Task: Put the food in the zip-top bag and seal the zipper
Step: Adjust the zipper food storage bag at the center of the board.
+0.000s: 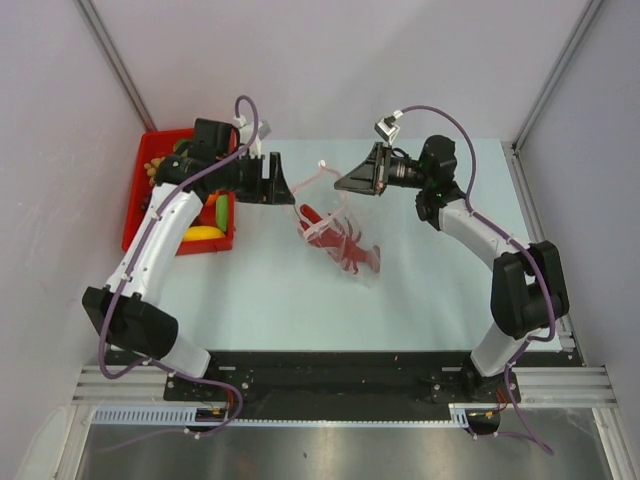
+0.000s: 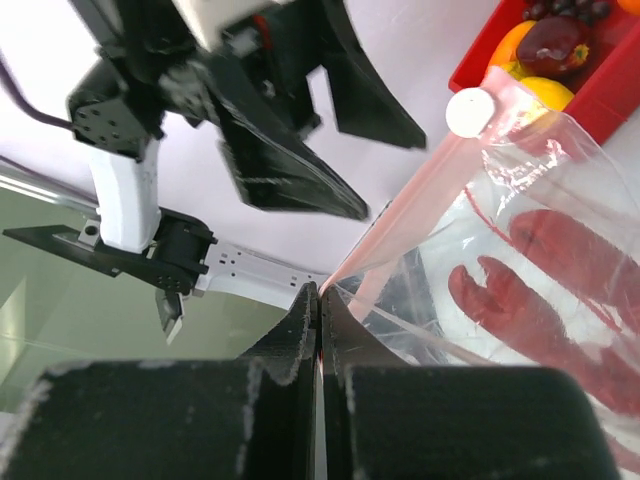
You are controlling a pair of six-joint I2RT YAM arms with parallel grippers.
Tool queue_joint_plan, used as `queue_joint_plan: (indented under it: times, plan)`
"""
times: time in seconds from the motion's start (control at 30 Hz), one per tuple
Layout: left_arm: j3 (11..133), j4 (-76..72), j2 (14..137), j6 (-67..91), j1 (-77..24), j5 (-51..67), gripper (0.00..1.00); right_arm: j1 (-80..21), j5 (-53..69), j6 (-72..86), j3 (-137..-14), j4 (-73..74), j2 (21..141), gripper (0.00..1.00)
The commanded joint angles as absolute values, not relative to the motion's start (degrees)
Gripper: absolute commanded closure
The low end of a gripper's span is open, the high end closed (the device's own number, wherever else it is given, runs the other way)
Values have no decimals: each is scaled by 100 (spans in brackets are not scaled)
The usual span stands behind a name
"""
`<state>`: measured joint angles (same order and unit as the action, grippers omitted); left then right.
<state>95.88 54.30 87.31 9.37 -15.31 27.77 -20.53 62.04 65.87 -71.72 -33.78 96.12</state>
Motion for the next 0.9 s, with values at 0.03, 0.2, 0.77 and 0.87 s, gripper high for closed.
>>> queue_joint_plan:
  times: [0.03, 0.2, 0.77, 0.87]
  plan:
    - [8992, 5186, 8710, 940, -1626, 2707, 25, -2030, 6337, 6776, -7233, -3876, 9501, 100]
    - [8789, 5300, 8947, 1090, -1670, 3198, 54, -2021, 6311, 6768, -7233, -3815, 9422, 100]
    - [8736, 6936, 8305, 1079, -1723, 7160, 100, -2179, 6575, 4237, -7242, 1510, 7603, 100]
    - [8903, 5795, 8770, 2265, -1714, 7339, 100, -1979, 6697, 4735, -7242, 830, 8277, 100]
